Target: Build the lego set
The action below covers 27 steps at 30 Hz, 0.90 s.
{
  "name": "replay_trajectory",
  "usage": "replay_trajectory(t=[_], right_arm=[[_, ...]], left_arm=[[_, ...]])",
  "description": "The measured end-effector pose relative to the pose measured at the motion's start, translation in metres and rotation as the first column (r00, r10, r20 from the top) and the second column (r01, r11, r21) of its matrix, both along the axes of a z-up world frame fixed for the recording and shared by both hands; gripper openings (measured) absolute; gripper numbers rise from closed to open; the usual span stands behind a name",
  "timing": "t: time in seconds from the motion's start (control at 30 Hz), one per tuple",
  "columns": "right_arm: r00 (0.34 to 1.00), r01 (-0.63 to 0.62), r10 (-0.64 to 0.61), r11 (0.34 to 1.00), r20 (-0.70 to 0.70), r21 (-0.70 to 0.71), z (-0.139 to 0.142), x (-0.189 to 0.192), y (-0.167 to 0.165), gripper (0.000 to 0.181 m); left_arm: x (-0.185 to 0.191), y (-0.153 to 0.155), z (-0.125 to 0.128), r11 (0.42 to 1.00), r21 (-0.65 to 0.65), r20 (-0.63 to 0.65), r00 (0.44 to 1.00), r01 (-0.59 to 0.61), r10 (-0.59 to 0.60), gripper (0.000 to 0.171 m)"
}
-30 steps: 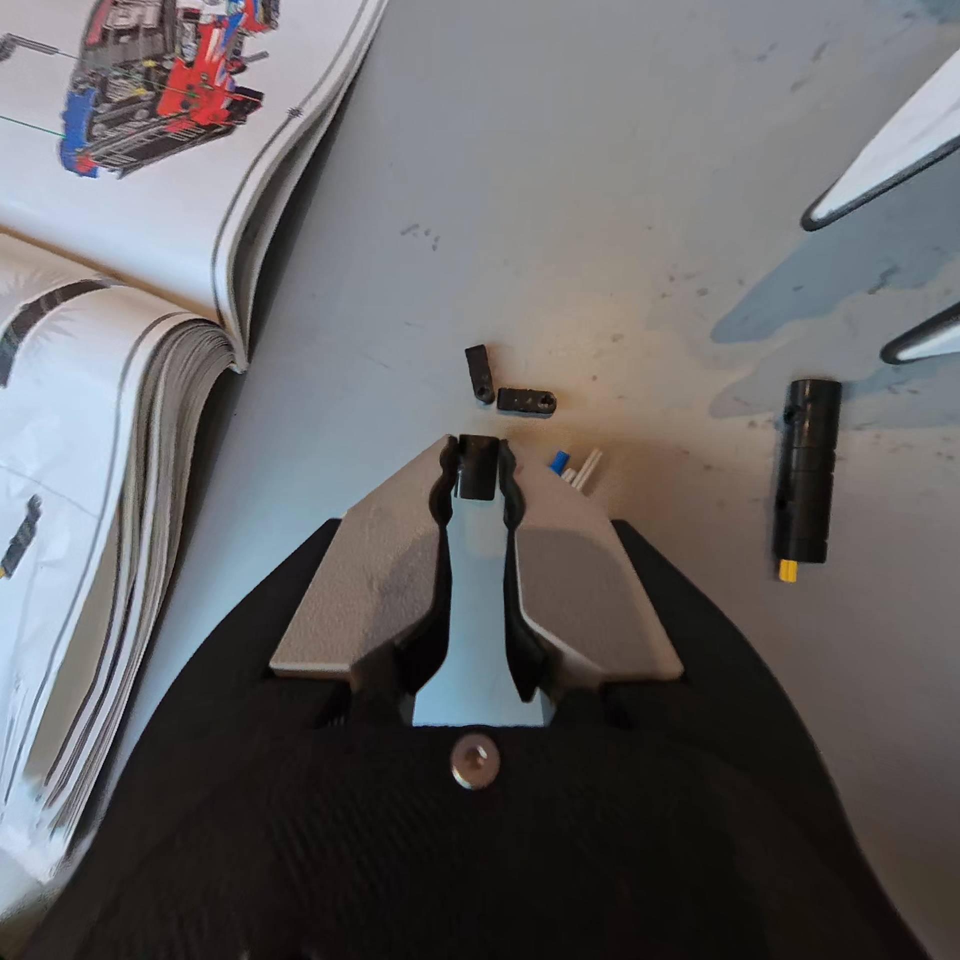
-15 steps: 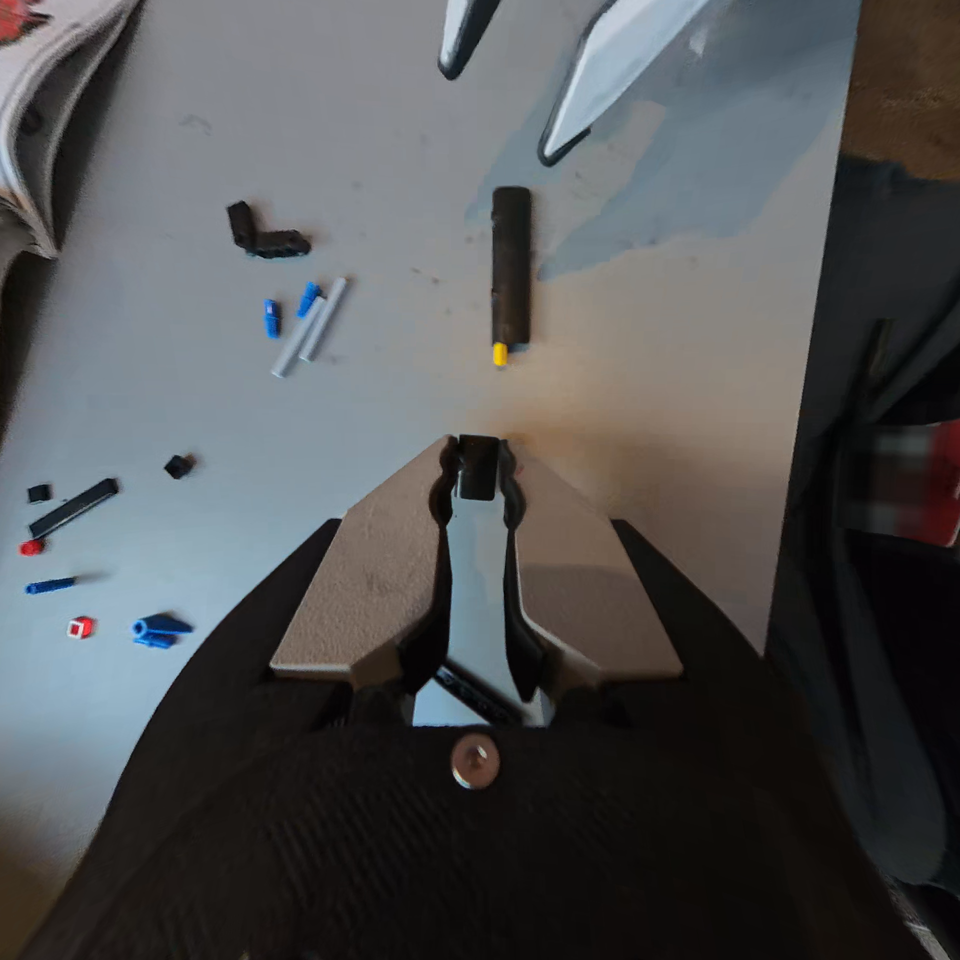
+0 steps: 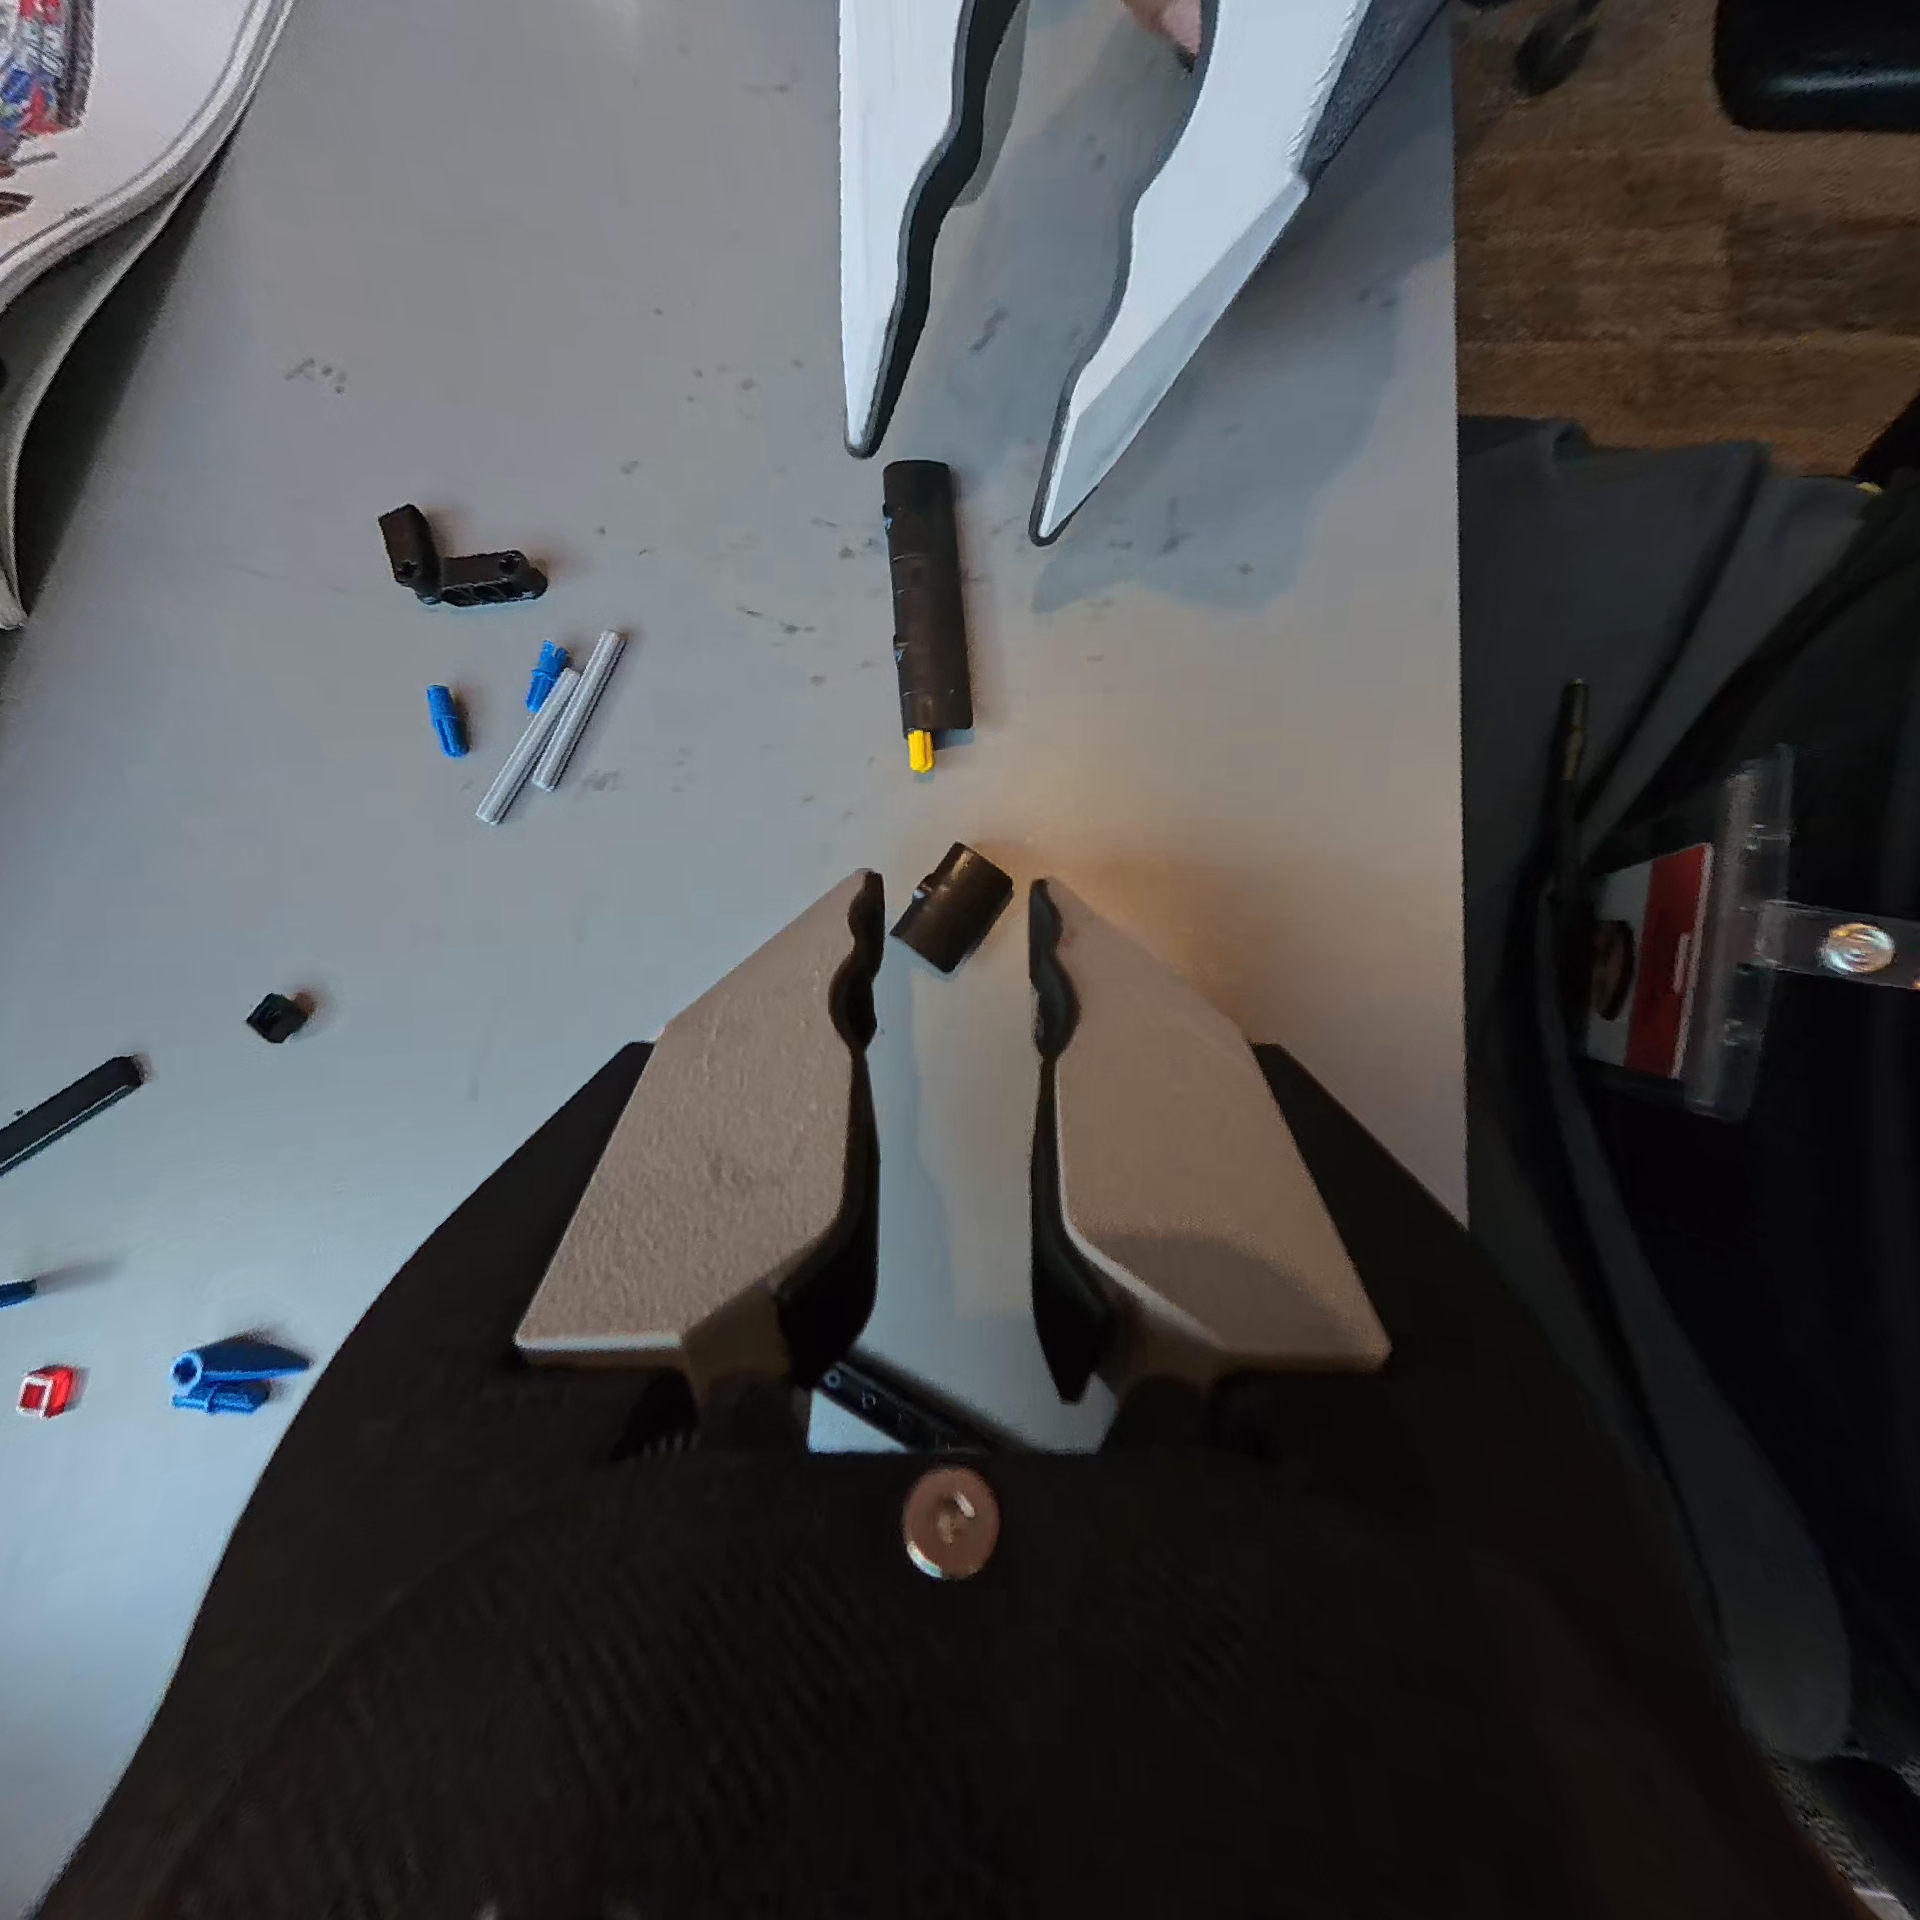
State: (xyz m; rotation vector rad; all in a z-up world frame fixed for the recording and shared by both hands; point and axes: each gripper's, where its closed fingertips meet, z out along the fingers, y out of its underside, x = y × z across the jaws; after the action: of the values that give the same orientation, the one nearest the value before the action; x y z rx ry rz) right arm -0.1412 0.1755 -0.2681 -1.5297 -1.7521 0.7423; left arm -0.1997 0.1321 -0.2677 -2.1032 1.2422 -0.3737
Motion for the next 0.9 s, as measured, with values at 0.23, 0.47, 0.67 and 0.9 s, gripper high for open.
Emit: replay_trajectory(t=[0.23,0.47,0.67,0.9], right_arm=[[0.996,-0.081,0.081,0.996,0.027,-0.022,-0.003,-0.003,0.002,0.036],[0.987,-0.117,0.120,0.992,0.105,-0.039,-0.015,-0.020,-0.004,0.030],[0.988,-0.116,0.117,0.993,0.102,-0.015,-0.015,-0.018,-0.010,0.016],[0.991,-0.092,0.091,0.996,0.103,-0.003,-0.015,-0.011,-0.011,0.015]], left_arm=[[-0.007,0.001,-0.011,0.998,0.012,-0.068,0.996,0.058,-0.057,0.028],[0.002,0.005,-0.014,0.994,0.001,-0.068,0.992,0.106,-0.105,0.017],[0.012,0.011,-0.014,0.999,0.004,-0.020,0.999,0.044,-0.044,0.013],[0.014,0.015,-0.014,1.000,0.022,-0.030,1.000,0.002,-0.002,0.013]])
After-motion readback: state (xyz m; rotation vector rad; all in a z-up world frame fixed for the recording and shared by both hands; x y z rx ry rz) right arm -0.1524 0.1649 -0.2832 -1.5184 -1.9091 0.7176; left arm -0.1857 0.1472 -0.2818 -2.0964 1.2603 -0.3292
